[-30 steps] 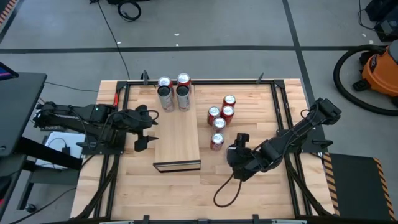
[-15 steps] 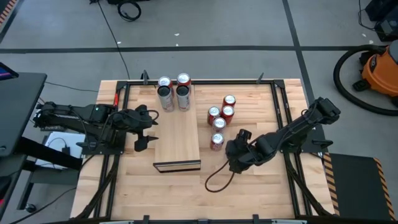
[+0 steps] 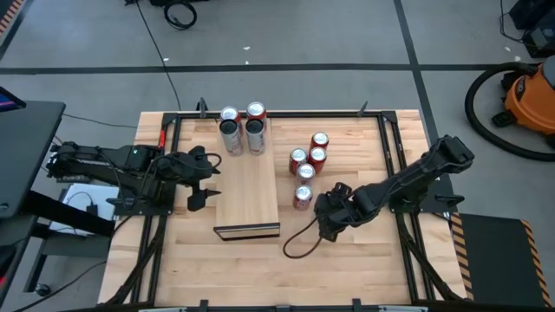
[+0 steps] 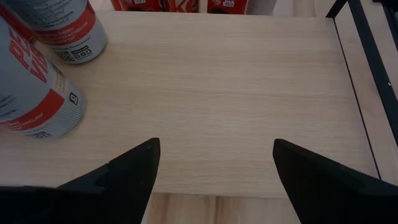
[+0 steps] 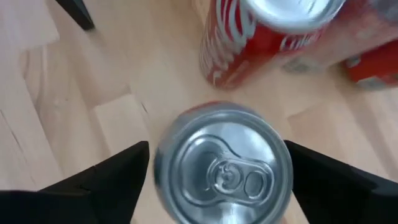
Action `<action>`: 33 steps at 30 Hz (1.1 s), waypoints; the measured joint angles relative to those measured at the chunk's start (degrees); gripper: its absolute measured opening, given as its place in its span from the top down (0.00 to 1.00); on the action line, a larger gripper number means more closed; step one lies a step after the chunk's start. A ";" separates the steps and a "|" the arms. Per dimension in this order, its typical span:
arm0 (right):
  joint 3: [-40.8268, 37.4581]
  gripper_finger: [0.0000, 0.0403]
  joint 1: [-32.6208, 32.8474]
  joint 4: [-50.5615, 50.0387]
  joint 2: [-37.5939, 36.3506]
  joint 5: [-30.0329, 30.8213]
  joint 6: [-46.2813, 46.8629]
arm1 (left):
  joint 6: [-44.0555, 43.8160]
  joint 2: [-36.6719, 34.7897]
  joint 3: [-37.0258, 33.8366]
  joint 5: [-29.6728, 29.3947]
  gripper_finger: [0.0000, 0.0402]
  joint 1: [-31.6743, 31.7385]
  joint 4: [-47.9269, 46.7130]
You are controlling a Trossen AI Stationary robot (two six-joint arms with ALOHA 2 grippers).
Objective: Place canned beverage on shelf
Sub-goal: Put the bottom red-silver soda can on the shelf
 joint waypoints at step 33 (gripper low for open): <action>0.02 0.19 -8.24 8.42 0.02 -12.65 -44.91 | 0.00 0.00 0.00 0.00 0.20 -0.01 0.11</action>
